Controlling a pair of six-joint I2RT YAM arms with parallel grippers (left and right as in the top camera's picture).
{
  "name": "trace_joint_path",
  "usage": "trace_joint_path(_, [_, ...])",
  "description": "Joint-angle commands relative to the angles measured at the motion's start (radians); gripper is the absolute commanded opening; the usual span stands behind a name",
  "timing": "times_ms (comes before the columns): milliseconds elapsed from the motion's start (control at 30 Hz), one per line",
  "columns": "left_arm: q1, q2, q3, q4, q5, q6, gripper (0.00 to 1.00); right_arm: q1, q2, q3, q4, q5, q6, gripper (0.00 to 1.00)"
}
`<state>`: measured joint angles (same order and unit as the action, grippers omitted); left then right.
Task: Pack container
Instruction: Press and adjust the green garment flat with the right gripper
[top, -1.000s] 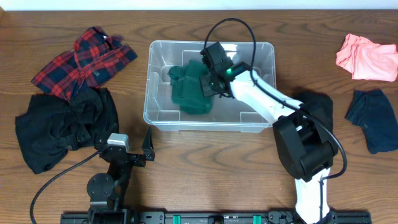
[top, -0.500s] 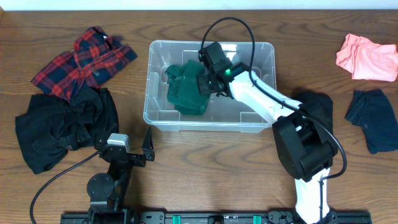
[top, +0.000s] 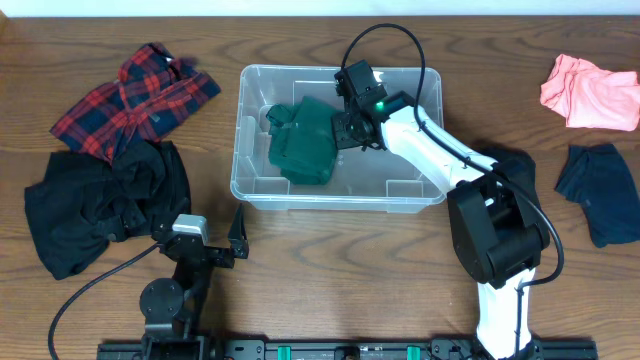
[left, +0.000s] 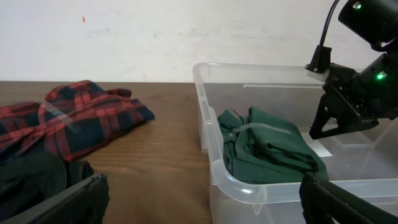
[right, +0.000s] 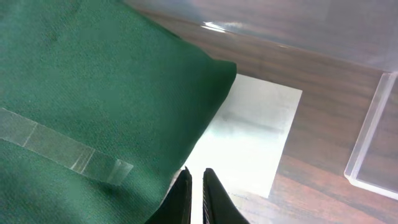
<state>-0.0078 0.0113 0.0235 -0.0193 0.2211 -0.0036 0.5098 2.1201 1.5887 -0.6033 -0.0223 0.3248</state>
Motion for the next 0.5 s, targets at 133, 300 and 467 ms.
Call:
trace_joint_path(133, [-0.003,0.001,-0.019,-0.032,0.006,-0.002,0.98,-0.005,0.035,0.023,0.021,0.026,-0.003,0.06])
trace_joint_path(300, [-0.003,0.001,-0.019,-0.032,0.006,-0.002,0.98,-0.005,0.066,0.022,0.036,0.026,0.006,0.05])
trace_joint_path(467, [-0.003,0.001,-0.019,-0.032,0.006,-0.002,0.98,-0.005,0.088,0.022,0.050,0.025,0.012,0.05])
